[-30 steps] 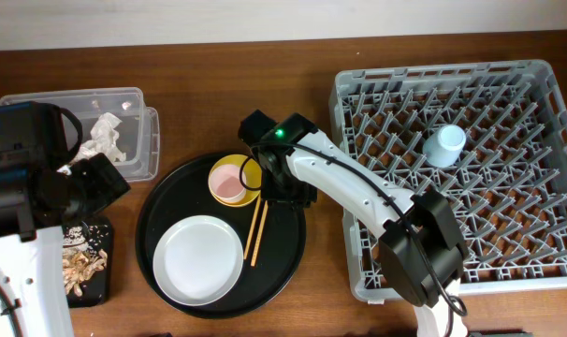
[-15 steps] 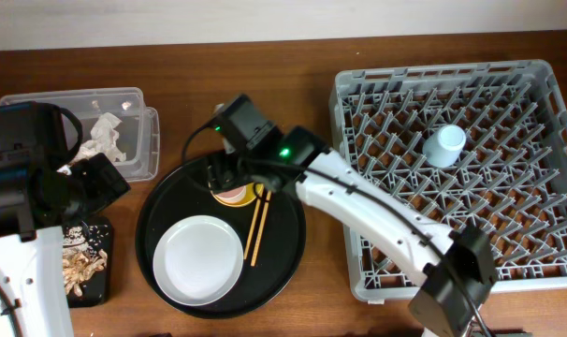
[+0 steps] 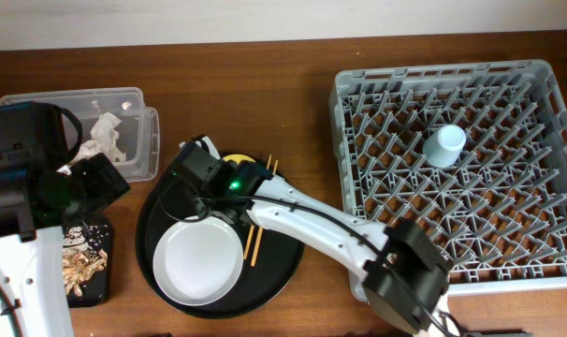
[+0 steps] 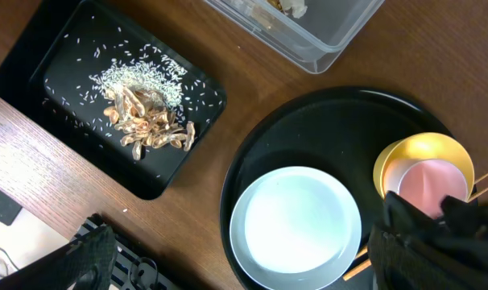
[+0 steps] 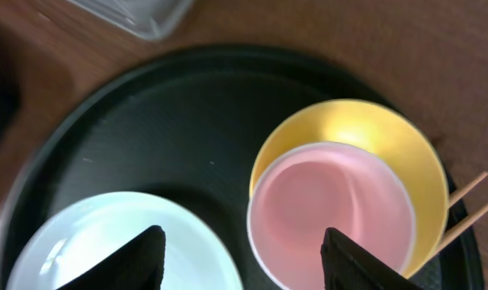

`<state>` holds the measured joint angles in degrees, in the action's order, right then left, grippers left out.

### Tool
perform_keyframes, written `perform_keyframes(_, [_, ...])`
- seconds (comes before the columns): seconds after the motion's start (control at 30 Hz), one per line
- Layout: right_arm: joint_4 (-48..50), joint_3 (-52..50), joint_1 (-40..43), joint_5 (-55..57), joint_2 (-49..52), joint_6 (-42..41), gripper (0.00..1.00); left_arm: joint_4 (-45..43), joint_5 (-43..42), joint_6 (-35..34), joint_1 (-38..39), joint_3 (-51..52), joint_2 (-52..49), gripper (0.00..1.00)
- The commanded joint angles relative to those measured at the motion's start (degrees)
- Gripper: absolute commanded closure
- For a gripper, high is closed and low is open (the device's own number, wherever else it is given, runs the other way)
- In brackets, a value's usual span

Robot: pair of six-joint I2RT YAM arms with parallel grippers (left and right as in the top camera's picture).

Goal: Sort waste into correct bins and load items into the dishwasher rack
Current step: 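Grasp the pink cup out of the yellow bowl with the right gripper, then lift the pink cup and carry it with the right gripper into the rack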

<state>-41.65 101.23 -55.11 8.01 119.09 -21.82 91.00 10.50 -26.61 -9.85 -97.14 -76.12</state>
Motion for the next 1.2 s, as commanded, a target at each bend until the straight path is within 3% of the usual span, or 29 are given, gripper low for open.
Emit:
perform_keyframes(0.0, [0.20, 0.13, -0.11, 1.73, 1.11, 0.61, 0.41, -0.02, -0.20, -0.52, -0.35, -0.61, 0.76, 0.01])
perform_keyframes(0.4, [0.11, 0.13, -2.03, 4.81, 5.03, 0.68, 0.53, -0.02, -0.20, -0.52, -0.35, -0.61, 0.76, 0.01])
perform_keyframes(0.47, [0.09, 0.15, -2.03, 5.16, 4.98, 1.92, 0.61, -0.02, -0.20, -0.52, -0.35, -0.61, 0.76, 0.01])
perform_keyframes(0.57, [-0.63, 0.66, -1.99, 5.18, 4.92, 1.90, 0.83, -0.02, -0.20, -0.52, -0.35, -0.61, 0.76, 0.01])
perform_keyframes(0.73, [-4.72, 5.09, -1.99, 5.86, 4.70, 1.92, 0.96, -0.02, -0.20, -0.55, -0.35, -0.61, 0.76, 0.01])
perform_keyframes(1.17, [-33.20, 38.07, 1.79, 7.93, 4.26, 1.38, 0.96, -0.02, -0.20, -0.52, -0.35, -0.61, 0.76, 0.01])
